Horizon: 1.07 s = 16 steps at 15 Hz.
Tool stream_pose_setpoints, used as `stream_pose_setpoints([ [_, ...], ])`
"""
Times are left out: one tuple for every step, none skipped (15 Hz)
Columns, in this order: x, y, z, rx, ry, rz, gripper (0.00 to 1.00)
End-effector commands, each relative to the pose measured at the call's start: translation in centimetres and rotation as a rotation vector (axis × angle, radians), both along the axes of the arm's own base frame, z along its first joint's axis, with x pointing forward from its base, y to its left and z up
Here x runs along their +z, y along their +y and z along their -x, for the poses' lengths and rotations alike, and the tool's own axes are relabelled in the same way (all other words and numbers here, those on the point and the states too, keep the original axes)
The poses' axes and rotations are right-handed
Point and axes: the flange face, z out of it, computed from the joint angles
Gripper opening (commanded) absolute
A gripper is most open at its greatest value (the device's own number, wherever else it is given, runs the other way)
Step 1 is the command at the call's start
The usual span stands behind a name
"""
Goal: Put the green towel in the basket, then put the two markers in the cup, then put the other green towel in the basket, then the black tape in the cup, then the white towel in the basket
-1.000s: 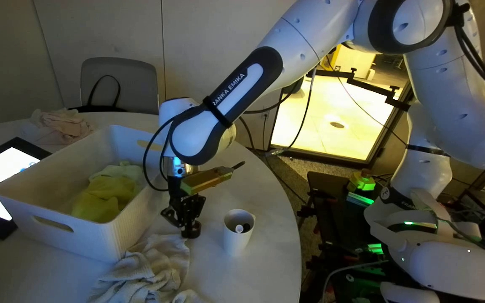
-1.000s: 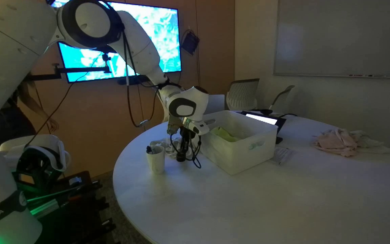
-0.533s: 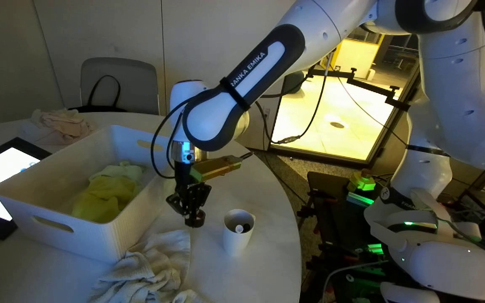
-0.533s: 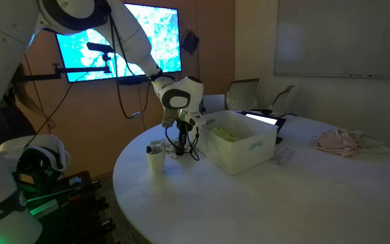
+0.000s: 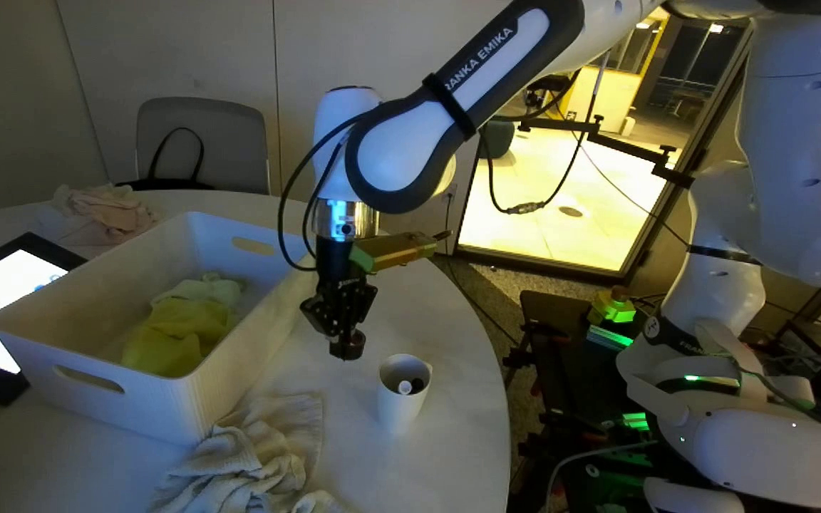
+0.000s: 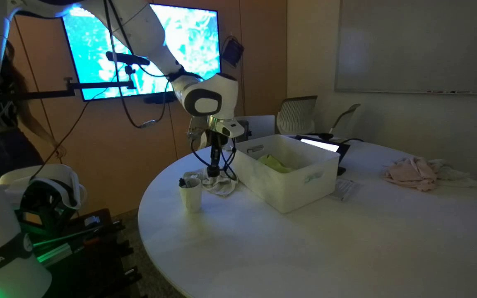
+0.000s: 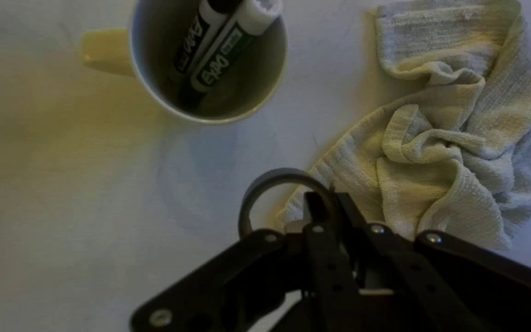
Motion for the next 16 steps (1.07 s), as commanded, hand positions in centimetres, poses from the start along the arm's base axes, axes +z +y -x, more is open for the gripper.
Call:
stream_pose_setpoints([
  [2.9, 0.5, 2.0, 0.017, 0.017, -0.004, 0.09],
  [3.1, 0.7, 2.4, 0.028, 0.028, -0.015, 0.08],
  [3.3, 0.6, 2.8, 0.031, 0.046, -0.024, 0.08],
  [3.5, 0.7, 3.1, 0.04, 0.057, -0.028, 0.08],
  [3.3, 0.6, 3.6, 0.053, 0.074, -0.04, 0.08],
  [3.3, 0.6, 3.9, 0.055, 0.088, -0.045, 0.08],
  [2.9, 0.7, 4.2, 0.063, 0.102, -0.048, 0.08],
  [2.5, 0.7, 4.6, 0.067, 0.119, -0.048, 0.08],
  [2.2, 0.7, 4.9, 0.067, 0.131, -0.046, 0.08],
  [1.9, 0.7, 5.2, 0.077, 0.141, -0.049, 0.08],
  [1.4, 0.6, 5.5, 0.081, 0.148, -0.052, 0.08],
  [1.1, 0.6, 5.7, 0.084, 0.157, -0.057, 0.08],
  [0.7, 0.6, 5.9, 0.091, 0.165, -0.063, 0.08],
  [0.4, 0.6, 6.0, 0.1, 0.172, -0.067, 0.08],
  [0.4, 0.6, 6.2, 0.113, 0.177, -0.08, 0.08],
  [0.2, 0.6, 6.3, 0.12, 0.181, -0.088, 0.08],
])
